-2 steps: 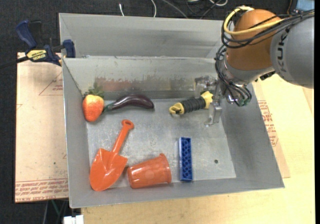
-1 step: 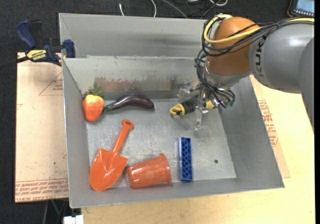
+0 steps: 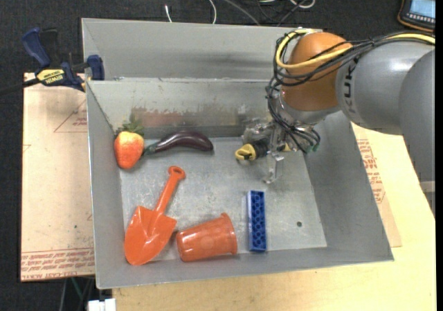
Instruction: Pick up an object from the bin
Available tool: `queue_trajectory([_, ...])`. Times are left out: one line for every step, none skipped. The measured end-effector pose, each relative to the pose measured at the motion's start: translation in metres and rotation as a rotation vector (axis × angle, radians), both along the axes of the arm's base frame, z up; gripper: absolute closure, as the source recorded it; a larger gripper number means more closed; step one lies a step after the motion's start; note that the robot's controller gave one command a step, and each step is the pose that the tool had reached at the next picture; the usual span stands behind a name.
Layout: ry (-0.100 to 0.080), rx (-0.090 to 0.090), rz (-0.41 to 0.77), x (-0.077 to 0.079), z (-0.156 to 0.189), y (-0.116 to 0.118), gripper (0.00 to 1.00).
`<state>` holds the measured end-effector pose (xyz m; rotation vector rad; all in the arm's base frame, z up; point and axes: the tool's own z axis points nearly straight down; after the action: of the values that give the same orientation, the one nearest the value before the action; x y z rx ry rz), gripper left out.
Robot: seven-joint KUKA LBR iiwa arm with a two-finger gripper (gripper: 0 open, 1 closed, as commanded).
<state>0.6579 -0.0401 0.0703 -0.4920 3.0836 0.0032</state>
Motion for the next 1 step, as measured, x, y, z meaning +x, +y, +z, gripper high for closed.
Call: queue_trajectory([-0.003, 0.005, 0.000, -0.0035, 0.0001, -0.0095, 1.00])
